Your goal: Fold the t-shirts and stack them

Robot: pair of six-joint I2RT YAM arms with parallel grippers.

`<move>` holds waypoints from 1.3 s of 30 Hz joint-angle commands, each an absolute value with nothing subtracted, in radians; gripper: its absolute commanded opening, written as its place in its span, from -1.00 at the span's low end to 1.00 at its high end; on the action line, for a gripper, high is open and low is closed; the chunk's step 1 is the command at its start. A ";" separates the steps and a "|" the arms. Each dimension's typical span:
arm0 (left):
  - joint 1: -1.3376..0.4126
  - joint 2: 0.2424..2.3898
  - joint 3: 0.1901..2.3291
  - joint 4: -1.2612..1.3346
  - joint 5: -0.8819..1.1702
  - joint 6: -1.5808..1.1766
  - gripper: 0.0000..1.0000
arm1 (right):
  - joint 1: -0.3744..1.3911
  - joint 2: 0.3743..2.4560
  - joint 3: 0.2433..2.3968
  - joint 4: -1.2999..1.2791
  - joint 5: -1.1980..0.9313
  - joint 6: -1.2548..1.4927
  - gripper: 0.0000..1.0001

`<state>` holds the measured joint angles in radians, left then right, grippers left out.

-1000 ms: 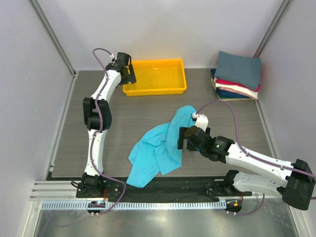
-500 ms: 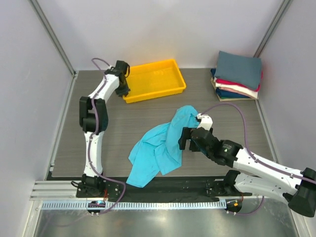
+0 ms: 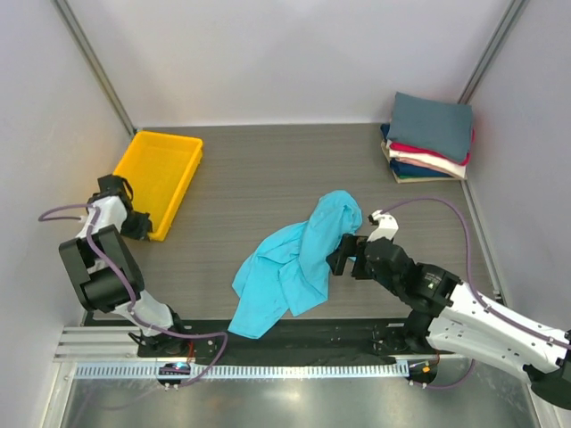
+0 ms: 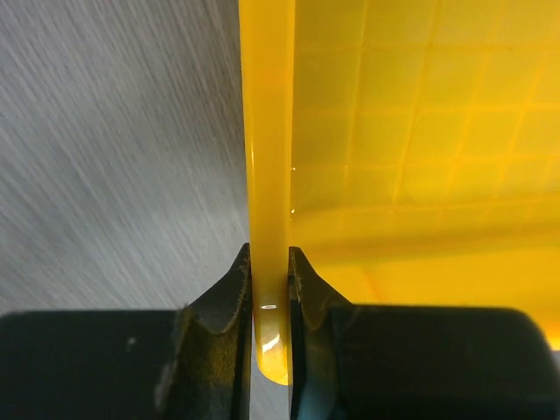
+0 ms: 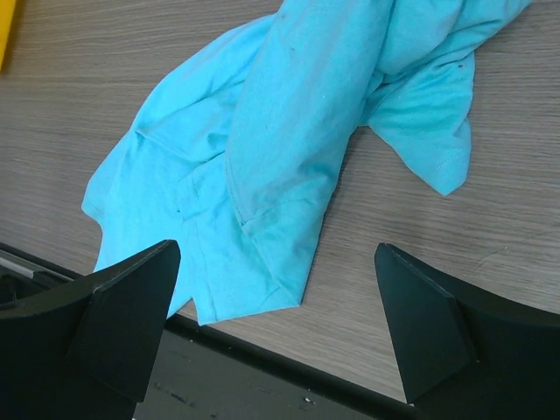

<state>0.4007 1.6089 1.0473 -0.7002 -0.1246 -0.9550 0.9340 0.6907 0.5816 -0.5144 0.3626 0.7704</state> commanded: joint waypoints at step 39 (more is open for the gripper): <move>0.538 1.157 1.095 -0.747 0.196 -0.921 0.92 | 1.450 1.535 0.845 -0.469 0.479 0.936 0.58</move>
<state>0.5354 1.2579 1.1202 -0.6796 0.2028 -1.0100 1.4471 1.5127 0.7967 -0.4667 0.3939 0.9203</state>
